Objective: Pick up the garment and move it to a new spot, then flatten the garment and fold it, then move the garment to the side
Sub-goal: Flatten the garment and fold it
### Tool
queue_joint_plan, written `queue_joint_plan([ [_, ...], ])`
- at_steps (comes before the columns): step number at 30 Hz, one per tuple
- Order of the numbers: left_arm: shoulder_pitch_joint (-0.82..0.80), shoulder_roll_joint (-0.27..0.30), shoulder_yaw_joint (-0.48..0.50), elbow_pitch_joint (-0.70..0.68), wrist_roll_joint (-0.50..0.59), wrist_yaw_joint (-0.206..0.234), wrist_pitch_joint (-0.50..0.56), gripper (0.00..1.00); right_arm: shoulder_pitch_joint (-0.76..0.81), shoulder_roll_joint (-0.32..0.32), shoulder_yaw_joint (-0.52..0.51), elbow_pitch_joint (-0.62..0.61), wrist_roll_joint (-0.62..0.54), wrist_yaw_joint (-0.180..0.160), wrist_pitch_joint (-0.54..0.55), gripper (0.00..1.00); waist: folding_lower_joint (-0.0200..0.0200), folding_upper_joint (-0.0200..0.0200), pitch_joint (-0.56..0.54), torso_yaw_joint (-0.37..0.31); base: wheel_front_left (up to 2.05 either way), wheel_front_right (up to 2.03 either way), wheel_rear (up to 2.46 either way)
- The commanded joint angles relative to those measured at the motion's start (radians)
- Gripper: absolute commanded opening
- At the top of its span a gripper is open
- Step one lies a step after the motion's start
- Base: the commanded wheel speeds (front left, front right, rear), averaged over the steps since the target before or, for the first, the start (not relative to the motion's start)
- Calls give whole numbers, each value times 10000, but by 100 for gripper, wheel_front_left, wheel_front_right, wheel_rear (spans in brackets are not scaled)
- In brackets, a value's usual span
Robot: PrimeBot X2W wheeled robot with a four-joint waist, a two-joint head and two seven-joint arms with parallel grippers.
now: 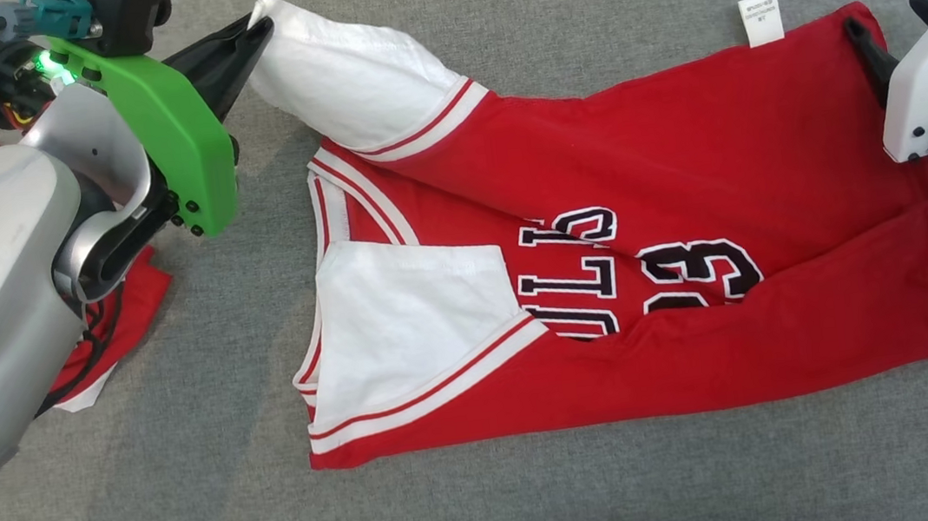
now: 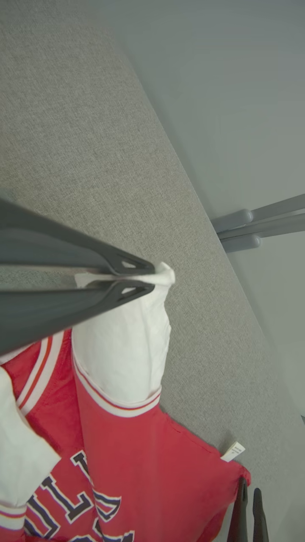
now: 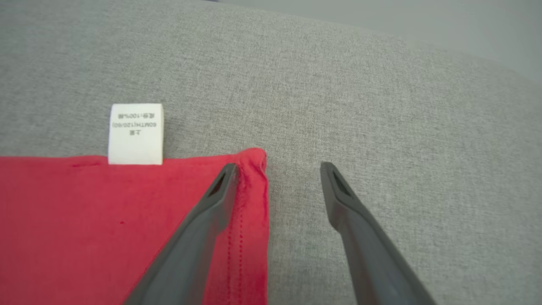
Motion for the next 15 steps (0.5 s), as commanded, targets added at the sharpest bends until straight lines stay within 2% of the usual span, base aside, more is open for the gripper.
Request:
queue_joint_plan([
  [1, -138, -53, -18, -1, 19, 44, -5, 0, -168, -78, 89, 84, 114, -3, -86, 100, 0, 0, 83, 33, 0, 0, 0],
  [13, -333, -298, -160, 140, -8, 27, -97, 0, -560, -288, 1106, 641, 591, -1, 9, 100, 0, 0, 345, 324, 0, 0, 0],
  [14, -338, -309, -171, 162, -10, 27, -114, 0, -559, -286, 1219, 683, 646, -1, 78, 81, 0, 0, 350, 331, 0, 0, 0],
  [15, -346, -322, -188, 196, -12, 24, -107, 0, -577, -290, 1352, 714, 728, 0, 154, 0, 0, 0, 349, 332, 0, 0, 0],
])
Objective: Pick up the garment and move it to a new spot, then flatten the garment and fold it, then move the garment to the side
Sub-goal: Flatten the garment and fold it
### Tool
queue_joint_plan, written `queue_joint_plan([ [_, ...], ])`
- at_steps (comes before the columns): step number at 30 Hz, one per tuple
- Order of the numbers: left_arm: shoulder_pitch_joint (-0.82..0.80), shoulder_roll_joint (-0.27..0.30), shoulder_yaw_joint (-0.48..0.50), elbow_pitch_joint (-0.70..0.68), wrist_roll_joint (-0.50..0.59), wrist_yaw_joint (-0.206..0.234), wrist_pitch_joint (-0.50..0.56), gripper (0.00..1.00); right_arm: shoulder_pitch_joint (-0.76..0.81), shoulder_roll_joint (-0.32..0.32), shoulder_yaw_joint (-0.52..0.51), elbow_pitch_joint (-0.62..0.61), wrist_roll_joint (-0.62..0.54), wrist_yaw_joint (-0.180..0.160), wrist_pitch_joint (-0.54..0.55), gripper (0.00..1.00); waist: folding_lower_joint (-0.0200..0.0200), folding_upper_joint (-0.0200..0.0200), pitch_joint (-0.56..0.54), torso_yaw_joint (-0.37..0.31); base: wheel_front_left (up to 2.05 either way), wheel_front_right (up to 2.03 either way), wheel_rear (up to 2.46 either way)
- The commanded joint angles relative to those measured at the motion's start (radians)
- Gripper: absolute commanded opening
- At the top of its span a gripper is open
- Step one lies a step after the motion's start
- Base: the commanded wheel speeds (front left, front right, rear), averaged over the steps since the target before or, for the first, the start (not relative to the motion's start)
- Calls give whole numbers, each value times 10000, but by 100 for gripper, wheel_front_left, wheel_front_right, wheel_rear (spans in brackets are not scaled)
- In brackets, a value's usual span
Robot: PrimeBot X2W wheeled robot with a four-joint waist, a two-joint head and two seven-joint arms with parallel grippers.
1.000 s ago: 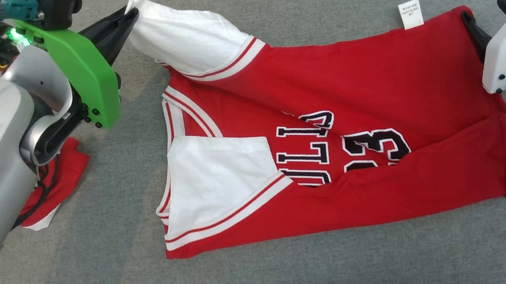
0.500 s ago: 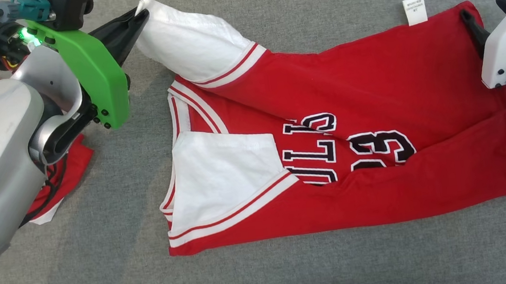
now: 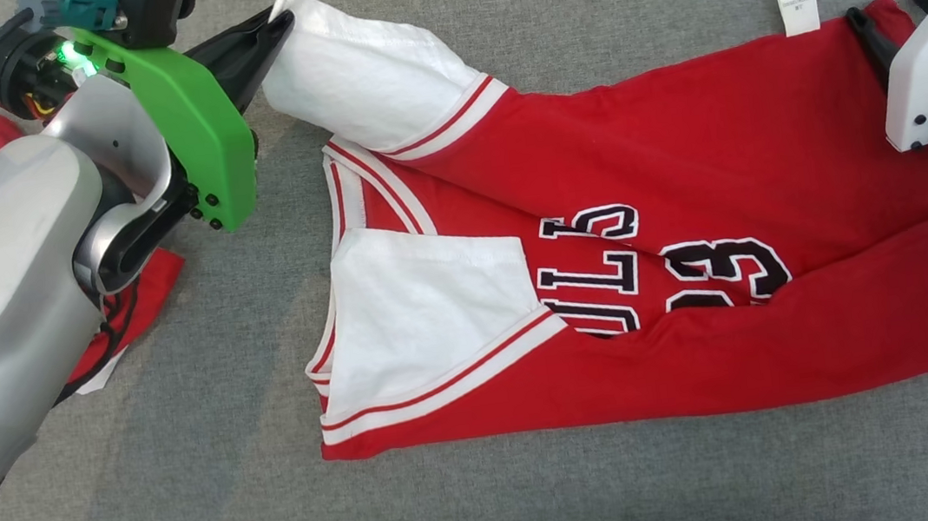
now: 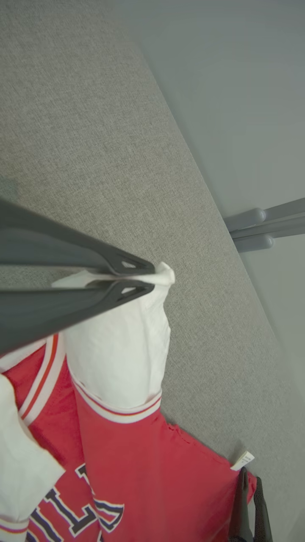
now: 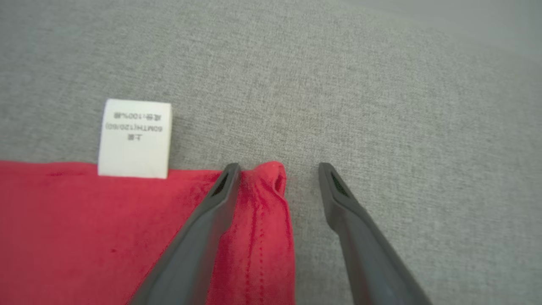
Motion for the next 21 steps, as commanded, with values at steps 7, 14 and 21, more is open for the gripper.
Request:
queue_joint_plan([
  [7, -217, -5, -98, 358, 96, 18, -143, 0, -171, -267, 326, 406, 234, -8, -85, 0, 0, -1, -72, -127, 0, 0, 0],
  [14, -476, -154, -118, 995, 266, 17, -398, 0, -693, -255, -24, 986, -219, -7, -742, 0, 0, -1, -63, -344, 0, 0, 0],
  [21, -1059, -528, -46, 2078, 753, 126, -1196, 0, -1245, -164, -219, 1333, -727, -7, -1387, 0, 0, -1, 79, -557, 0, 0, 0],
])
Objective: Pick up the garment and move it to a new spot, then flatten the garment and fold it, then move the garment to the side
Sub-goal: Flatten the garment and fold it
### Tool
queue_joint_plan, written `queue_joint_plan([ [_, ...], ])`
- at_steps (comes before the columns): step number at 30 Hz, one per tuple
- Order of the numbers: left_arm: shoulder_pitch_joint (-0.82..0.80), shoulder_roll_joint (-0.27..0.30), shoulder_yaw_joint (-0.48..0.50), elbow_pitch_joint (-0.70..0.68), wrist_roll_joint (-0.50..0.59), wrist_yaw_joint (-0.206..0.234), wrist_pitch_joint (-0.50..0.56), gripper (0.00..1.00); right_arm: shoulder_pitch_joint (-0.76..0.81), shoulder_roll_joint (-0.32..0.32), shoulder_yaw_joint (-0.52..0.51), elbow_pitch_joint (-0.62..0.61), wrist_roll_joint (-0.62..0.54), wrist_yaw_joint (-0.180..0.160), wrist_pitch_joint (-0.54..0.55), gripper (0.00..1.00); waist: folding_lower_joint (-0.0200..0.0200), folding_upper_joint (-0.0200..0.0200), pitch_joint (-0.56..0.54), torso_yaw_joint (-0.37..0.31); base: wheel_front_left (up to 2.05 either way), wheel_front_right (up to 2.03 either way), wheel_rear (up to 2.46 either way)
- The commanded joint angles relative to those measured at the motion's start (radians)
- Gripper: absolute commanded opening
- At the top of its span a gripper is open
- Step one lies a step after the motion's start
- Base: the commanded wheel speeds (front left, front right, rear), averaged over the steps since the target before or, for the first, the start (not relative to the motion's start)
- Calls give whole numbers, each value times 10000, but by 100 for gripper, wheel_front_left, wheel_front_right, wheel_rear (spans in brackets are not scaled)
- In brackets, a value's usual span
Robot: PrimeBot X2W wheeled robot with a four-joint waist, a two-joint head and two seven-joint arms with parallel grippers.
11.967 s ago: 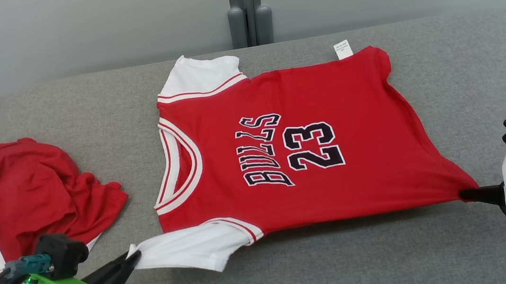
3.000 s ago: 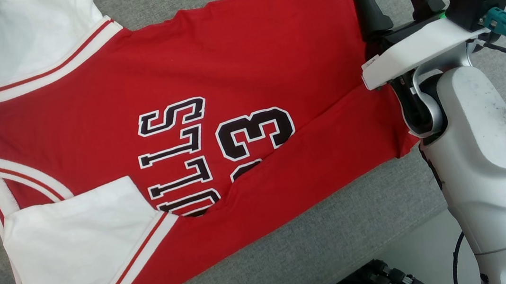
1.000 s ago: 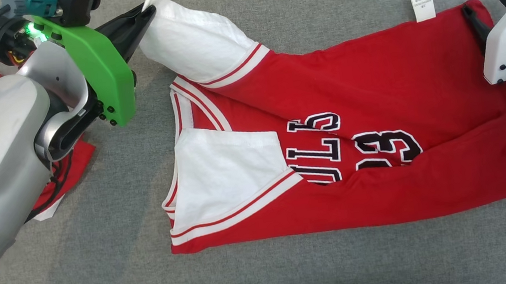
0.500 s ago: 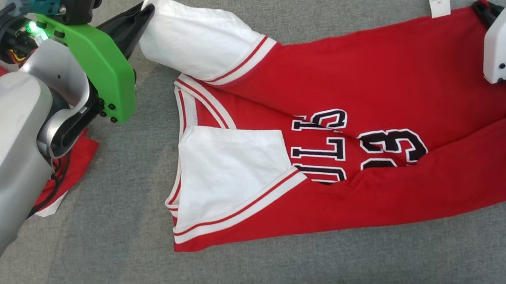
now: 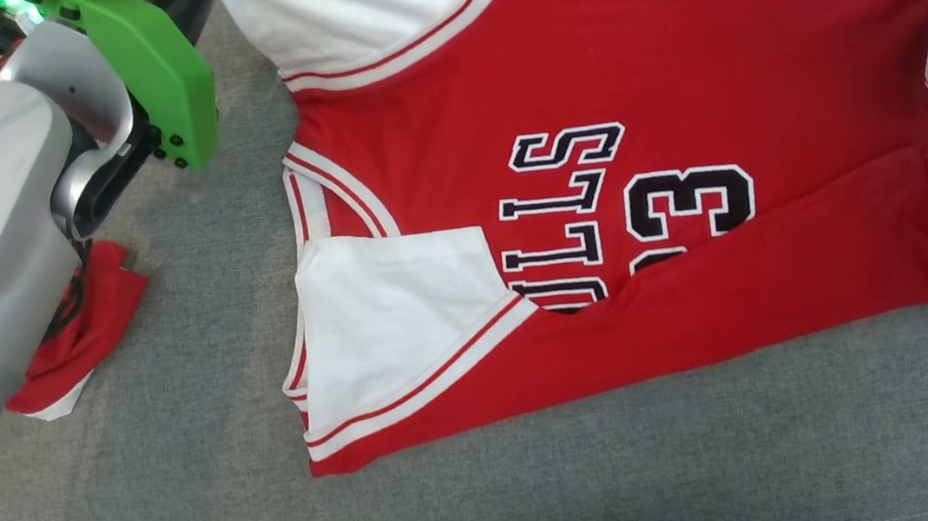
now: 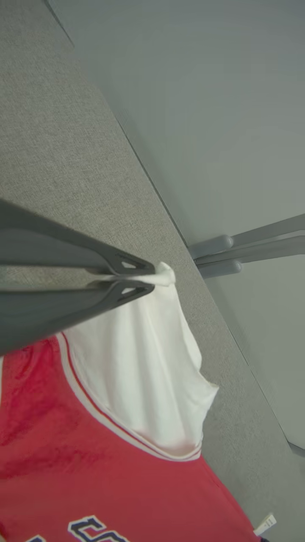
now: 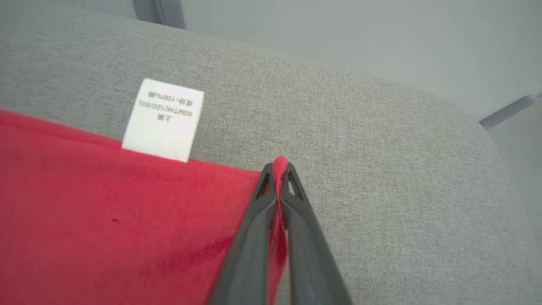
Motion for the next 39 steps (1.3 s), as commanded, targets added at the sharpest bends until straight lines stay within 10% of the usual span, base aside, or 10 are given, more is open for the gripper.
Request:
queue_joint_plan([
  [1, -269, -28, 72, 217, 160, 107, -232, 0, -201, -34, -106, 80, -119, -20, -196, 0, 0, 0, 57, -64, 0, 0, 0],
  [17, 14, -637, -124, 1945, 387, 32, -2139, 0, 85, 188, -295, 251, -371, -20, -2370, 0, 0, 0, -431, -81, 0, 0, 0],
  [39, 3537, 1618, -1295, -2050, -749, 123, -1356, 0, 3537, -1504, 1048, -2453, 2315, -19, -1938, 0, 0, 0, -2229, 313, 0, 0, 0],
])
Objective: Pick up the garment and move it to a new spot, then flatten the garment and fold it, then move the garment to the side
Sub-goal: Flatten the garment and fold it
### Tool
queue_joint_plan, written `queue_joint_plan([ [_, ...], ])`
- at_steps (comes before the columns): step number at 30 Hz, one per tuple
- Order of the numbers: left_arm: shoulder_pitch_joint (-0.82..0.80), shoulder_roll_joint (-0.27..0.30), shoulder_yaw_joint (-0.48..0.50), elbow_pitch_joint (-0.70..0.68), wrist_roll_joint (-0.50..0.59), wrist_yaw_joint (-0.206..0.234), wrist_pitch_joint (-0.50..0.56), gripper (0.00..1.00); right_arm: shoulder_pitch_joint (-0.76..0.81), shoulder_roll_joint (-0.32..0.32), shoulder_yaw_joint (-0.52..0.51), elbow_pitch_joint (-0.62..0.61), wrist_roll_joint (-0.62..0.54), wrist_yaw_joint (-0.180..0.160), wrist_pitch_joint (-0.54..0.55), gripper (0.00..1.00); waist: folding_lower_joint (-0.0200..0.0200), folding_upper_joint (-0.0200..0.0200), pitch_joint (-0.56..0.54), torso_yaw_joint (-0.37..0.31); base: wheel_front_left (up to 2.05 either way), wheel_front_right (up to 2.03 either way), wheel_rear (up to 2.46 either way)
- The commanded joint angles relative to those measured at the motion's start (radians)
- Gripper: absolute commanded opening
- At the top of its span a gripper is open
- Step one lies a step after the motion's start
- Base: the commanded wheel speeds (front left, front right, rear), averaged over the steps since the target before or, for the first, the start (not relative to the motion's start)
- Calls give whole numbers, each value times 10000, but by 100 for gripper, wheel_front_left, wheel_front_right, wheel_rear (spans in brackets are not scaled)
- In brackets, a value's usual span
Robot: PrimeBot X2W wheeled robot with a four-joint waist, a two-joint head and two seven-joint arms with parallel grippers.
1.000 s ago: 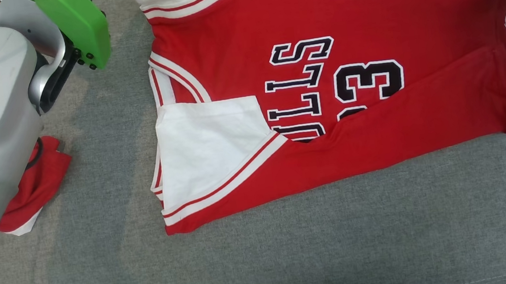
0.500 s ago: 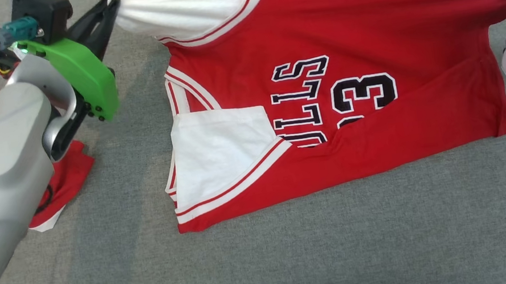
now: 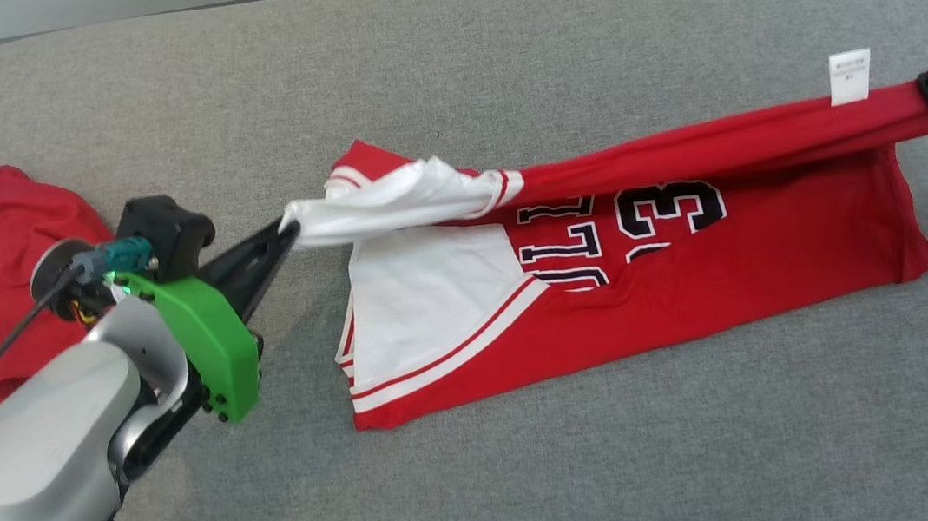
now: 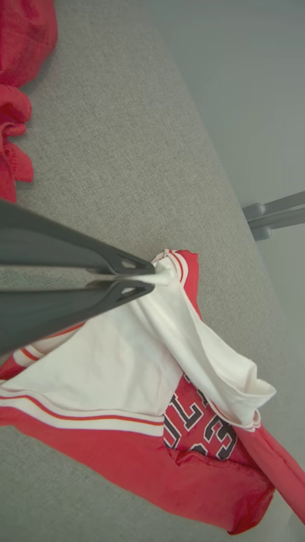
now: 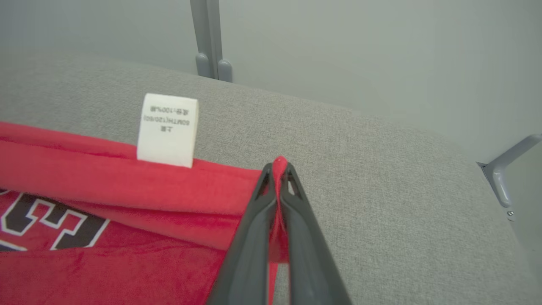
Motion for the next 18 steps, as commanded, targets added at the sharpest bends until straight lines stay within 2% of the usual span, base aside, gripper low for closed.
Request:
queue_joint_plan([
  [1, 310, 259, -83, -288, -63, 94, 165, 0, 300, -176, 73, -180, 203, -17, 140, 0, 0, 0, -132, 10, 0, 0, 0],
  [8, 1511, 984, -450, -1944, -923, -9, 1385, 0, 1213, -645, 290, -974, 1374, -17, 1081, 0, 0, 0, -310, -130, 0, 0, 0],
  [18, 2132, 1094, -598, -2132, -1089, 50, 1906, 0, 2070, -1098, 711, -1802, 2522, -17, 2364, 0, 0, 0, -318, -403, 0, 0, 0],
])
